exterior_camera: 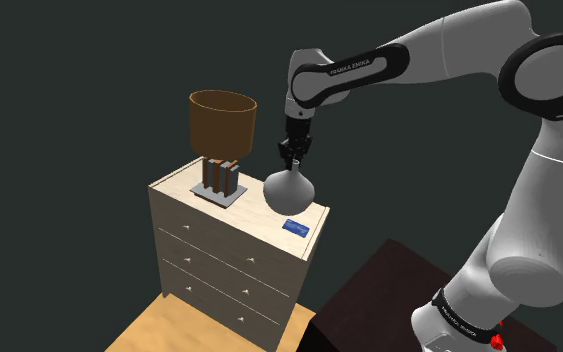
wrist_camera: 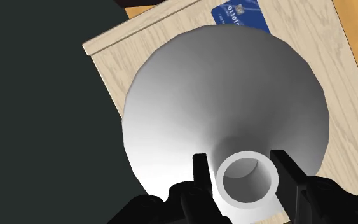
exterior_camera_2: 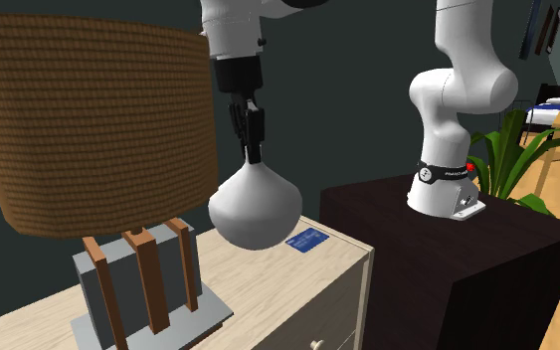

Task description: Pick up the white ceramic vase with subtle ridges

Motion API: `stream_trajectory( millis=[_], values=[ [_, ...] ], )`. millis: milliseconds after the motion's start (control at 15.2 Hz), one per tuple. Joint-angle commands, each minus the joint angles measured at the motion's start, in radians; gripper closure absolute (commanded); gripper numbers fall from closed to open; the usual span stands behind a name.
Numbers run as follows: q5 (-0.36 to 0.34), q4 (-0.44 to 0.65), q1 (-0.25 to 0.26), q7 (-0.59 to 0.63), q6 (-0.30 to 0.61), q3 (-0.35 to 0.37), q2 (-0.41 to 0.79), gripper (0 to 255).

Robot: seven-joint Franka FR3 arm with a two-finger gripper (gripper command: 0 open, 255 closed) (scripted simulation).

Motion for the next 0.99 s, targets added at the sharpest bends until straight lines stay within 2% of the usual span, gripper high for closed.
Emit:
stream_trajectory(
  millis=[0, 792, 924],
  values=[
    [0.0, 0.015, 0.0, -0.001, -0.02, 0.0, -0.007, 255],
    [0.001, 0.124, 0.0, -0.002, -0.171, 0.0, -0.048, 255],
    [0.001, 0.125, 0.0, -0.002, -0.173, 0.0, -0.048, 255]
  ],
)
